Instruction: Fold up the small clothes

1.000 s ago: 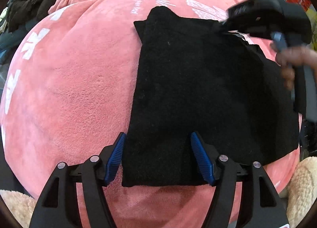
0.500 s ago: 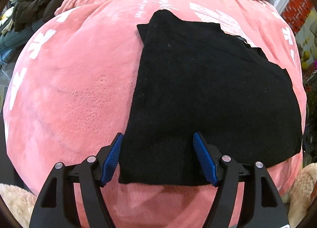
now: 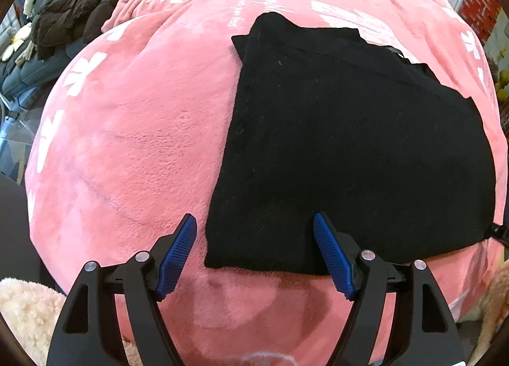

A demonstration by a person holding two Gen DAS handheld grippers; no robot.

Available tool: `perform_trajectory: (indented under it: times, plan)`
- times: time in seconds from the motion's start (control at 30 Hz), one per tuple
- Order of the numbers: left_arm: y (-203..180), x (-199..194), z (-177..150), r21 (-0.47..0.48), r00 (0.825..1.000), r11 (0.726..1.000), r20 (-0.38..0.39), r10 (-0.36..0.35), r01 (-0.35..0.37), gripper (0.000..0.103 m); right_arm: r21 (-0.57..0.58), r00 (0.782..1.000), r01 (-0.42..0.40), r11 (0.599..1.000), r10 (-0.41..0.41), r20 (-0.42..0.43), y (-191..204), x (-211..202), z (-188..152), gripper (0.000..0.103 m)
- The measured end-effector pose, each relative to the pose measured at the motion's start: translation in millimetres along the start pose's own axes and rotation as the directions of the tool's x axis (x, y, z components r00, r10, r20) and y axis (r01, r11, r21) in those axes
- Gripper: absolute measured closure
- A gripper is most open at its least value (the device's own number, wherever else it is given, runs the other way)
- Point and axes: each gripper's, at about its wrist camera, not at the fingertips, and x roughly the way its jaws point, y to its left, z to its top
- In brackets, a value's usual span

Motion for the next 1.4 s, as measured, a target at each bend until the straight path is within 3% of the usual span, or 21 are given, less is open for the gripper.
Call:
perform_trajectory:
  times: [0.3, 0.5, 0.63, 0.7, 0.83, 0.97, 1.13, 1.27, 1.4]
  plan:
    - [-3.7, -4.2, -5.8, 0.002, 1.000, 1.000, -0.005, 0.023, -0.023, 0.028, 0.112, 0.994, -0.102, 0.988, 0.098, 0.043, -17.4, -13.5, -7.3, 0.062]
    - [-4.3, -7.8, -8.1, -0.003, 1.000, 1.000, -0.005, 0.025, -0.025, 0.028, 0.018, 0.991, -0.045, 0.999, 0.042, 0.129, 1.1, -24.1, -12.0, 0.061]
    - [-7.2, -12.3, -9.9, 0.009, 0.999, 0.999, 0.010, 0.033, -0.033, 0.028, -0.043, 0.967, -0.042, 0.998, 0.052, 0.251, 10.6, -46.3, -13.3, 0.058]
    - [-9.1, -15.0, -11.6, 0.014, 1.000, 1.000, 0.013, 0.027, -0.027, 0.028, -0.065, 0.971, -0.034, 0.997, 0.048, 0.233, 13.5, -42.6, -13.0, 0.050]
    - [-12.1, -17.8, -14.6, 0.023, 1.000, 0.999, 0.013, 0.021, -0.022, 0.028, -0.050, 0.997, 0.021, 0.999, -0.017, 0.078, 10.9, -10.6, -13.6, 0.051]
    - [-8.8, -22.1, -14.0, 0.015, 1.000, 1.000, 0.024, 0.010, -0.011, 0.028, -0.021, 0.985, -0.020, 1.000, 0.023, 0.173, 5.9, -33.5, -11.2, 0.049]
    - [9.1, -22.5, -12.7, -0.125, 0.991, 0.983, 0.016, -0.132, 0.133, 0.026, -0.034, 0.988, -0.006, 0.999, 0.011, 0.155, 8.5, -33.5, -18.0, 0.046]
    - [11.4, -13.1, -12.2, -0.159, 0.993, 0.982, -0.025, -0.111, 0.106, 0.025, -0.049, 0.986, 0.001, 0.999, 0.007, 0.165, 15.1, -35.8, -22.0, 0.037]
    - [12.0, -2.5, -11.8, -0.193, 0.991, 0.975, -0.061, -0.120, 0.106, 0.025, -0.075, 0.988, 0.010, 0.997, 0.002, 0.157, 21.4, -34.9, -29.7, 0.037]
